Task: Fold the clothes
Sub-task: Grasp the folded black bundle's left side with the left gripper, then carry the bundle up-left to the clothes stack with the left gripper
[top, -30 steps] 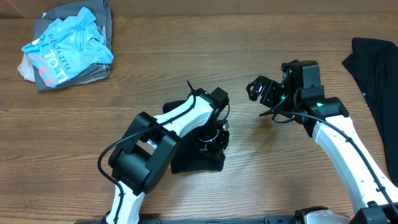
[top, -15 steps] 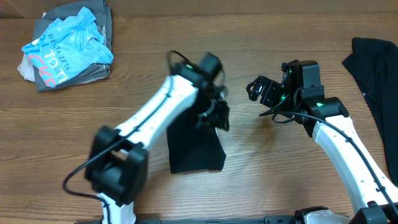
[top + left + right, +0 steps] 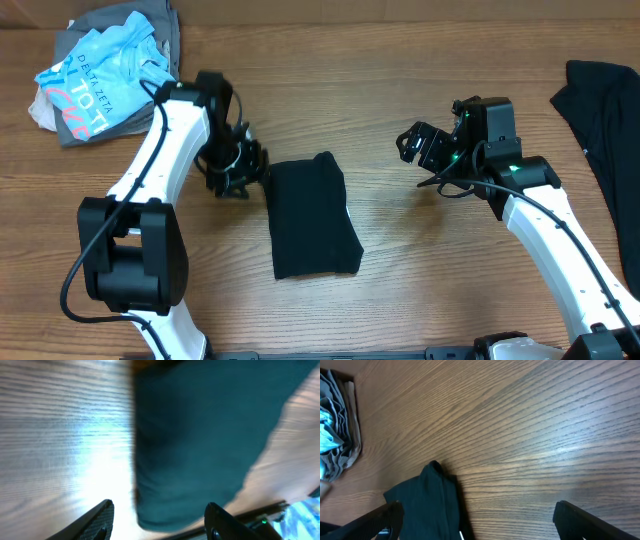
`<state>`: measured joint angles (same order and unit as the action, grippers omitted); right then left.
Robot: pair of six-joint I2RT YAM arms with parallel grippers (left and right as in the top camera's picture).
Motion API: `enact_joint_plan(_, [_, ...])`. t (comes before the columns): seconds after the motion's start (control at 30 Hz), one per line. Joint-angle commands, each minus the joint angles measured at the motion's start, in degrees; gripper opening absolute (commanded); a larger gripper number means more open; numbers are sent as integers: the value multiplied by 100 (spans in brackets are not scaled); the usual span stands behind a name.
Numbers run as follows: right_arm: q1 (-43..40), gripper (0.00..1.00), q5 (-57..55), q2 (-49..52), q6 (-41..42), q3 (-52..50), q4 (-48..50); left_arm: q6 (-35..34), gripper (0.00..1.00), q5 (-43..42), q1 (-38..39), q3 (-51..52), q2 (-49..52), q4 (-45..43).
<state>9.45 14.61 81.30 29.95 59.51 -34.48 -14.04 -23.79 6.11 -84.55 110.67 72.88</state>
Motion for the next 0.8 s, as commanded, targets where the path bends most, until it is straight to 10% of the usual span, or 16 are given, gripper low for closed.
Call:
enact_joint_plan(0.0, [-17,100,-20,-9,-42,13,33,387,61,-442,-11,828,-55,-616])
enact_joint_plan(0.4, [-17,100,-20,-9,-42,13,35,616,89,-1281,-15,2771,-52,-3482])
enact_joint_plan(0.77, [-17,100,-17,-9,-37,13,35,415,75,-1720,35,3246,-52,-4197])
